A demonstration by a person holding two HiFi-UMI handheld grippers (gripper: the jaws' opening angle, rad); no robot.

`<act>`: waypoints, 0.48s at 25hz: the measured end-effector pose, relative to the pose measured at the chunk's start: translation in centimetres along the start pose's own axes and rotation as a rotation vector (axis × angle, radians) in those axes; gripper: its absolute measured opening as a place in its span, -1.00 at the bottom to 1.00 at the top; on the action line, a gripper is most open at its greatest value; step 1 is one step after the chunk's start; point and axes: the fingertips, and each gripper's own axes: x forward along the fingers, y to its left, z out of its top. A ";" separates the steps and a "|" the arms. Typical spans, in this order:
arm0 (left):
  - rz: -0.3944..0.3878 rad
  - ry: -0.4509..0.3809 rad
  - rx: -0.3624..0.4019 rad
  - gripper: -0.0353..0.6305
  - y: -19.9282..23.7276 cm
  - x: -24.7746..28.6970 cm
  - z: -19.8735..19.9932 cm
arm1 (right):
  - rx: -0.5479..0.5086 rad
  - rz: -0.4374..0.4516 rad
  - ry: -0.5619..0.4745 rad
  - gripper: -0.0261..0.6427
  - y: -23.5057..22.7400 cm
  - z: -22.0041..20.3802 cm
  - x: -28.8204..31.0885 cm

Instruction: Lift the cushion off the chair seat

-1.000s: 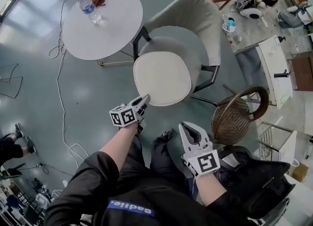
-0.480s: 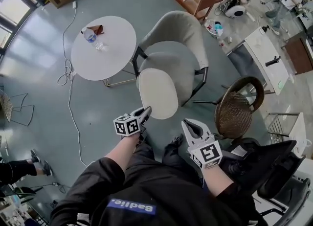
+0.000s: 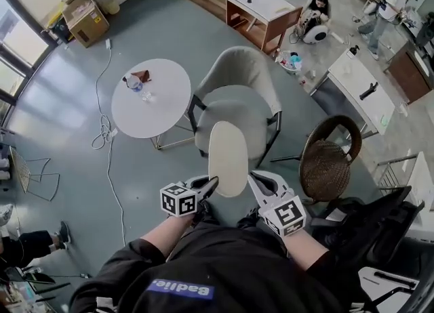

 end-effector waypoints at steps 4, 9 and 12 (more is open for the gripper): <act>-0.039 -0.038 0.083 -0.77 -4.2 -1.3 2.6 | -0.001 0.013 -0.039 -0.83 0.4 1.8 -0.6; -0.066 -0.105 0.180 -0.77 -8.5 -2.4 5.9 | -0.010 0.029 -0.065 -0.83 1.0 3.1 -1.5; -0.072 -0.146 0.217 -0.77 -10.4 -3.0 7.5 | -0.019 0.047 -0.071 -0.83 1.3 3.5 -1.9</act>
